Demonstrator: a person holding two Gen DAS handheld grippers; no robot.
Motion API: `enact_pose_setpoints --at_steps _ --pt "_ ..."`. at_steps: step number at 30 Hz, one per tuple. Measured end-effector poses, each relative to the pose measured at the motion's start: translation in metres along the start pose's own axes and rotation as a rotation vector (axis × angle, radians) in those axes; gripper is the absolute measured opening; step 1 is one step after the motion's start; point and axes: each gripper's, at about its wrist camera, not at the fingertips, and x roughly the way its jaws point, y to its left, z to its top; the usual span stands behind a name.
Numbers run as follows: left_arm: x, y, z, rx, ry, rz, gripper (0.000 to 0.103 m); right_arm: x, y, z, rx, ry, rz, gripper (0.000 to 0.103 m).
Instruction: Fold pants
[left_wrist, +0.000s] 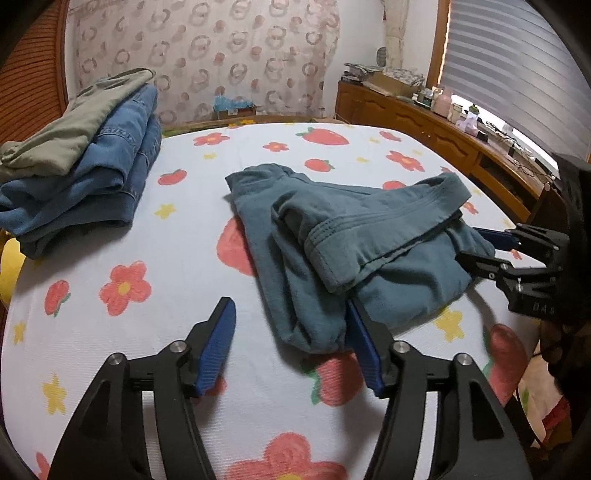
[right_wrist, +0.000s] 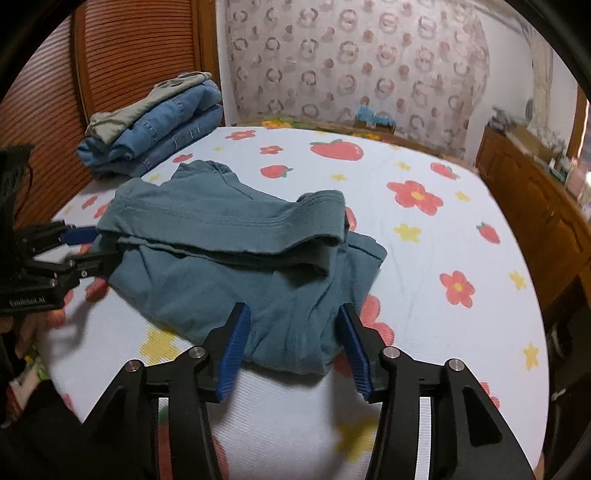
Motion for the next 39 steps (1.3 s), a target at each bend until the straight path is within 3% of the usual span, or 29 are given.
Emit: enact_pose_setpoints --at_steps 5,14,17,21,22,30,32,34,37,39 --pt "0.001 0.001 0.0 0.003 -0.003 0.005 0.067 -0.001 -0.004 -0.004 0.047 0.0 -0.004 0.058" --pt "0.001 0.001 0.0 0.005 -0.004 0.006 0.068 -0.015 -0.022 -0.011 0.113 0.026 0.061 0.057" --pt "0.001 0.001 0.0 0.005 -0.004 0.006 0.068 -0.018 -0.02 -0.013 0.09 0.03 0.066 0.047" --pt "0.001 0.001 0.0 0.006 -0.004 0.006 0.068 -0.019 -0.02 -0.014 0.068 0.035 0.092 0.015" --pt "0.001 0.001 0.0 0.006 -0.003 0.006 0.068 -0.019 -0.02 -0.014 0.063 0.036 0.095 0.01" --pt "0.002 0.002 0.001 0.002 -0.002 0.011 0.069 -0.033 -0.022 -0.015 0.058 -0.003 0.079 0.008" --pt "0.002 0.002 0.002 -0.002 -0.001 0.001 0.062 -0.031 -0.019 -0.017 0.05 0.001 0.076 0.008" --pt "0.002 0.0 0.002 0.014 -0.001 -0.047 0.039 -0.029 -0.019 -0.017 0.051 0.003 0.076 0.008" --pt "0.003 -0.005 0.004 0.027 0.006 -0.08 0.021 -0.029 -0.02 -0.017 0.055 0.002 0.08 0.008" --pt "0.002 -0.007 0.004 0.034 -0.008 -0.079 0.016 -0.029 -0.02 -0.016 0.056 -0.004 0.082 0.008"
